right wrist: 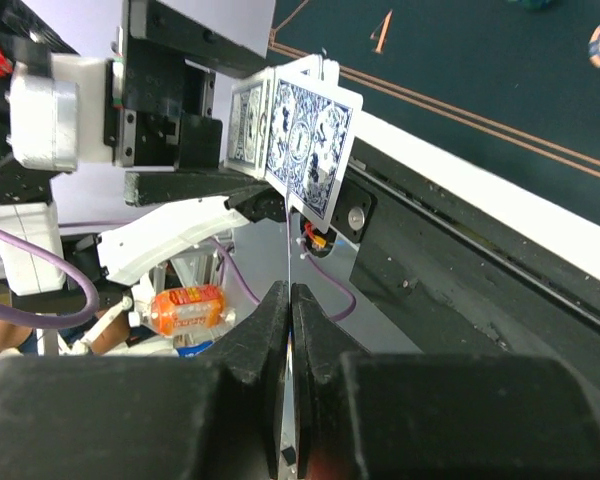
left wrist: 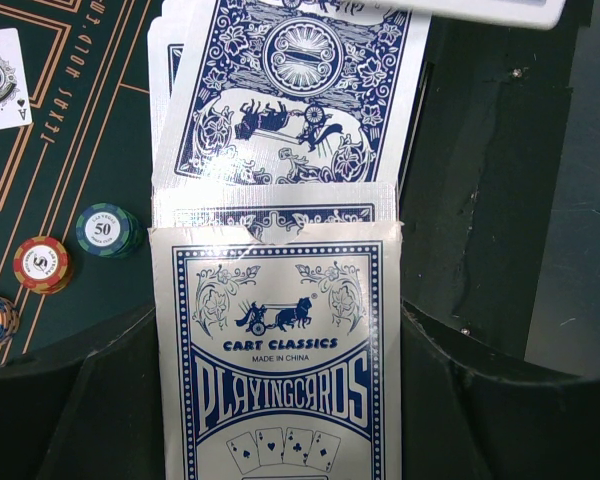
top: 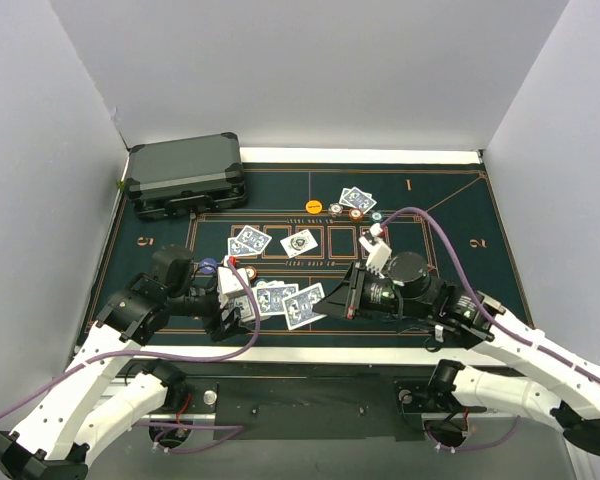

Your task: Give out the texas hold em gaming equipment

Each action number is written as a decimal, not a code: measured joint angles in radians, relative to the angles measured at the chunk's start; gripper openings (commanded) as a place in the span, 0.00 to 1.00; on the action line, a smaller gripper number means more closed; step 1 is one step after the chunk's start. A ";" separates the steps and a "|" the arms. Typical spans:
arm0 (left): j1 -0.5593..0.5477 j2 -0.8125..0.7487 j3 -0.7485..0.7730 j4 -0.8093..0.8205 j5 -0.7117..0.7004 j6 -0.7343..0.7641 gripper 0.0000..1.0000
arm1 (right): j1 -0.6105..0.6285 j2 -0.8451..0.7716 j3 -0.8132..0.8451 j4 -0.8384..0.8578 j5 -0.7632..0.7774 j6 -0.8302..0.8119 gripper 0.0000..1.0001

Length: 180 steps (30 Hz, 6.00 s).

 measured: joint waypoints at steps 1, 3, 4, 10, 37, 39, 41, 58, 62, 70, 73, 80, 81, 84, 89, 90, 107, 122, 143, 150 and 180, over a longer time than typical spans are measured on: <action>0.000 0.000 0.000 0.000 0.000 0.000 0.00 | -0.013 -0.003 0.013 -0.018 -0.002 -0.008 0.00; 0.000 0.000 0.000 0.000 0.000 0.000 0.00 | -0.053 -0.012 0.043 -0.056 -0.013 -0.024 0.00; 0.000 0.000 0.000 0.000 0.000 -0.001 0.00 | -0.081 -0.016 0.061 -0.072 -0.020 -0.031 0.00; 0.000 0.000 0.000 0.000 0.000 0.000 0.00 | -0.254 -0.019 0.187 -0.179 -0.074 -0.109 0.00; 0.000 -0.007 0.000 0.000 0.000 0.000 0.00 | -0.328 1.238 1.107 -0.568 0.653 -0.726 0.00; 0.000 -0.007 0.000 0.000 0.000 0.000 0.00 | -0.303 1.306 1.176 -0.584 0.700 -0.751 0.00; 0.000 -0.007 0.000 0.000 0.000 0.000 0.00 | -0.279 1.369 1.237 -0.599 0.735 -0.770 0.00; 0.000 -0.003 0.000 0.000 -0.001 0.000 0.00 | -0.166 1.625 1.326 -0.625 0.789 -0.804 0.00; 0.000 -0.003 0.000 0.000 0.000 0.000 0.00 | -0.166 1.625 1.291 -0.599 0.740 -0.799 0.05; 0.000 0.000 0.000 0.000 -0.001 0.000 0.00 | -0.173 1.574 1.196 -0.542 0.676 -0.786 0.40; 0.000 0.001 0.000 0.000 -0.001 0.000 0.00 | -0.185 1.526 1.132 -0.498 0.618 -0.784 0.48; 0.000 0.000 0.000 0.000 -0.001 0.000 0.00 | -0.218 1.416 1.084 -0.452 0.462 -0.769 0.68; 0.000 0.000 0.000 0.000 -0.001 0.000 0.00 | -0.224 1.387 1.070 -0.443 0.436 -0.756 0.74; 0.000 0.000 0.000 0.000 -0.001 0.000 0.00 | -0.254 1.249 0.987 -0.403 0.330 -0.695 0.82; 0.000 -0.002 0.000 0.000 -0.001 0.000 0.00 | -0.349 0.932 0.776 -0.302 0.158 -0.556 0.88; 0.000 -0.001 0.000 0.000 -0.001 0.000 0.00 | -0.370 0.855 0.717 -0.274 0.127 -0.524 0.89; 0.000 -0.001 0.000 0.000 -0.001 0.001 0.00 | -0.141 0.312 0.081 0.200 -0.110 -0.066 0.89; 0.000 0.003 0.000 0.008 -0.001 0.000 0.00 | -0.014 0.319 -0.025 0.294 -0.048 0.021 0.58; 0.000 0.005 0.000 0.013 -0.002 0.000 0.00 | -0.014 0.289 -0.043 0.307 -0.024 0.041 0.07; 0.000 0.009 0.000 0.013 -0.002 0.000 0.00 | -0.014 0.249 -0.043 0.306 -0.021 0.050 0.03; 0.000 0.009 0.000 0.013 -0.002 0.000 0.00 | -0.015 0.253 -0.051 0.227 -0.061 0.012 0.33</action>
